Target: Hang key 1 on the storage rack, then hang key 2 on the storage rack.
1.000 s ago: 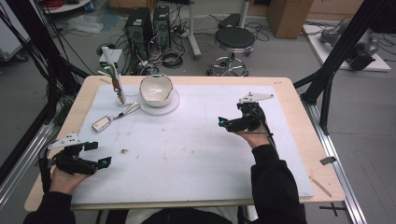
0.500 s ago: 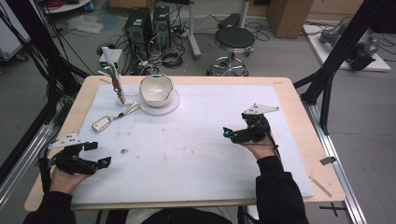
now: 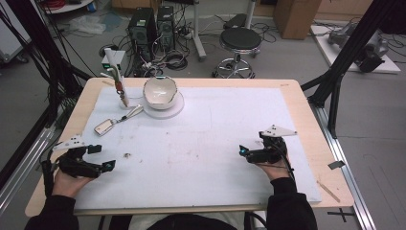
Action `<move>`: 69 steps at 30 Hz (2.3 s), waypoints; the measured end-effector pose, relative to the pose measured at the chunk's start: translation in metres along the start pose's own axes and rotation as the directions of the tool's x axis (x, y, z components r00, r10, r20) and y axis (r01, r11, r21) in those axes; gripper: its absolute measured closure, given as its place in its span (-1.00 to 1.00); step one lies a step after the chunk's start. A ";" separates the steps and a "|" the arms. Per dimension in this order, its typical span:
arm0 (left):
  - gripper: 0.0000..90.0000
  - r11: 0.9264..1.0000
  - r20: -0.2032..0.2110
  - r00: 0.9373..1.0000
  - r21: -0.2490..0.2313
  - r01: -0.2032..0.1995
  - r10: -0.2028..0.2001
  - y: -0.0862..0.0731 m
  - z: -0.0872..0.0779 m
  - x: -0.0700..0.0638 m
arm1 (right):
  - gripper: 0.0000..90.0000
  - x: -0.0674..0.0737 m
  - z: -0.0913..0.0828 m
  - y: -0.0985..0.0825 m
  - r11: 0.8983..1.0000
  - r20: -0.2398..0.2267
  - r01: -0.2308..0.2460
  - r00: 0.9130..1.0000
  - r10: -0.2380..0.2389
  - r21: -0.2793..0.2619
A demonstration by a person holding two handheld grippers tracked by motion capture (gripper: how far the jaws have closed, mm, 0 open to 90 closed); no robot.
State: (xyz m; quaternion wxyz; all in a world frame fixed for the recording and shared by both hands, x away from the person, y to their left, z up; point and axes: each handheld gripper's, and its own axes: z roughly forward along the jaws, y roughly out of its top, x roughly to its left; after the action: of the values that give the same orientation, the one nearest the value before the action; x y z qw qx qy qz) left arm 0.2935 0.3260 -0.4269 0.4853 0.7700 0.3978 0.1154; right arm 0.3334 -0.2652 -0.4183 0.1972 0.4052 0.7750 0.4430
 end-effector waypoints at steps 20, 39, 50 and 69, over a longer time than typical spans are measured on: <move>-0.96 1.000 -0.033 0.999 -0.029 0.008 -0.009 0.043 0.017 0.028 | -0.98 -0.007 -0.019 -0.019 1.000 0.029 0.009 1.000 -0.008 -0.023; -0.96 0.983 -0.086 0.993 0.168 -0.068 0.083 0.094 0.045 0.040 | -0.98 -0.006 -0.017 -0.025 1.000 0.005 0.016 1.000 -0.016 0.009; -0.96 0.963 -0.122 0.983 0.249 -0.105 0.139 0.106 0.063 0.057 | -0.98 -0.007 -0.019 -0.025 1.000 0.003 0.000 1.000 0.000 -0.009; -0.79 0.919 -0.087 0.984 0.379 -0.112 0.155 0.112 0.099 0.073 | -0.98 -0.007 -0.019 -0.025 1.000 0.002 -0.002 1.000 0.002 -0.010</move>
State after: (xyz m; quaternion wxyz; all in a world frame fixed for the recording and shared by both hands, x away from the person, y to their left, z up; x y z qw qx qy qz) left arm 0.4537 0.2904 -0.3975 0.2976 0.8655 0.3863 0.1149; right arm 0.3134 -0.2881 -0.4298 0.1994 0.4054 0.7722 0.4468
